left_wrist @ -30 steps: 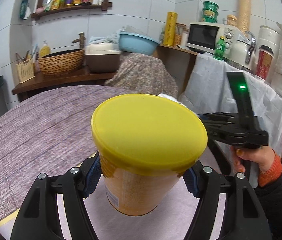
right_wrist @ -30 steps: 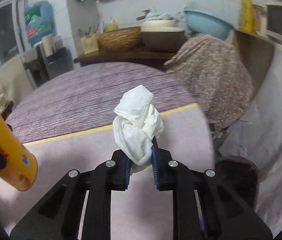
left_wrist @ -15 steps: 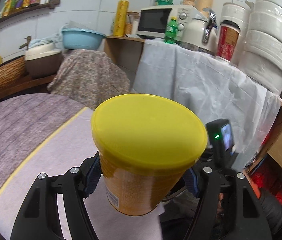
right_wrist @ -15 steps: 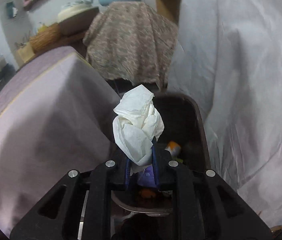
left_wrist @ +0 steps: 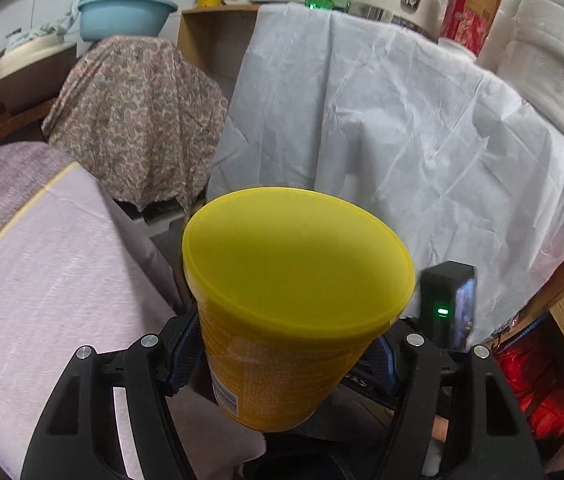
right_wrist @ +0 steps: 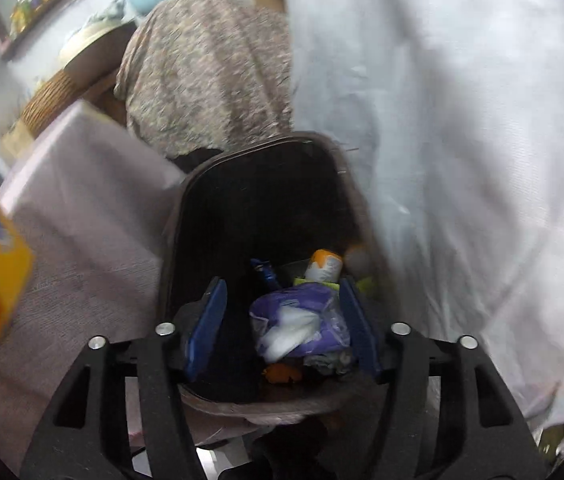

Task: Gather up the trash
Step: 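Carry the white tissue over the bin with the right tool and release it, then lower the yellow-lidded cup into the bin with the left tool and open it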

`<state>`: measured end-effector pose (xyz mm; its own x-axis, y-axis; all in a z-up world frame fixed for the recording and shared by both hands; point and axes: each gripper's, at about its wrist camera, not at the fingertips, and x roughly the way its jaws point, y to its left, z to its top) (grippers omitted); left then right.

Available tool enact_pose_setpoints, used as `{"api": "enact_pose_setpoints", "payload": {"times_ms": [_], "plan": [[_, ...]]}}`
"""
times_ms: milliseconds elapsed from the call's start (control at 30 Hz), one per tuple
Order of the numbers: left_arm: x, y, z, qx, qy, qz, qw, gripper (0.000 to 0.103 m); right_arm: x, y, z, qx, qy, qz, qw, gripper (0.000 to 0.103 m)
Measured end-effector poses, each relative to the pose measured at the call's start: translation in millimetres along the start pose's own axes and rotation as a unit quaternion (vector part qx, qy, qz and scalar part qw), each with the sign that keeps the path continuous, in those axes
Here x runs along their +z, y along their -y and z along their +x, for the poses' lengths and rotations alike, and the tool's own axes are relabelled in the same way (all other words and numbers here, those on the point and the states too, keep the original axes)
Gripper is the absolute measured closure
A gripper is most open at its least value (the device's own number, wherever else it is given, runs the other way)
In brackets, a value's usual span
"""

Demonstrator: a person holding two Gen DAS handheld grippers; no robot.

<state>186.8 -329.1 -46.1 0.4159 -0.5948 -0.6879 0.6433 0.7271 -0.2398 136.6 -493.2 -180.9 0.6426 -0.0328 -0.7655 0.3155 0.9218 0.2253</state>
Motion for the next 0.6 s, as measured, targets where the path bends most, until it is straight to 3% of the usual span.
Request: {"api": "enact_pose_setpoints", "payload": {"times_ms": [233, 500, 600], "plan": [[-0.7, 15.6, 47.6, 0.019, -0.041, 0.004, 0.9990, 0.035, -2.6, 41.3, -33.3, -0.055, 0.034, 0.037, 0.997, 0.043], [-7.8, 24.6, 94.7, 0.033, -0.096, 0.017, 0.9947, 0.034, -3.2, 71.1, -62.4, -0.063, 0.067, 0.078, 0.993, 0.035], [-10.1, 28.2, 100.1, 0.041, -0.101, 0.028, 0.9936, 0.026, -4.1, 73.4, -68.8, -0.062, 0.075, 0.081, 0.992, 0.035]]}}
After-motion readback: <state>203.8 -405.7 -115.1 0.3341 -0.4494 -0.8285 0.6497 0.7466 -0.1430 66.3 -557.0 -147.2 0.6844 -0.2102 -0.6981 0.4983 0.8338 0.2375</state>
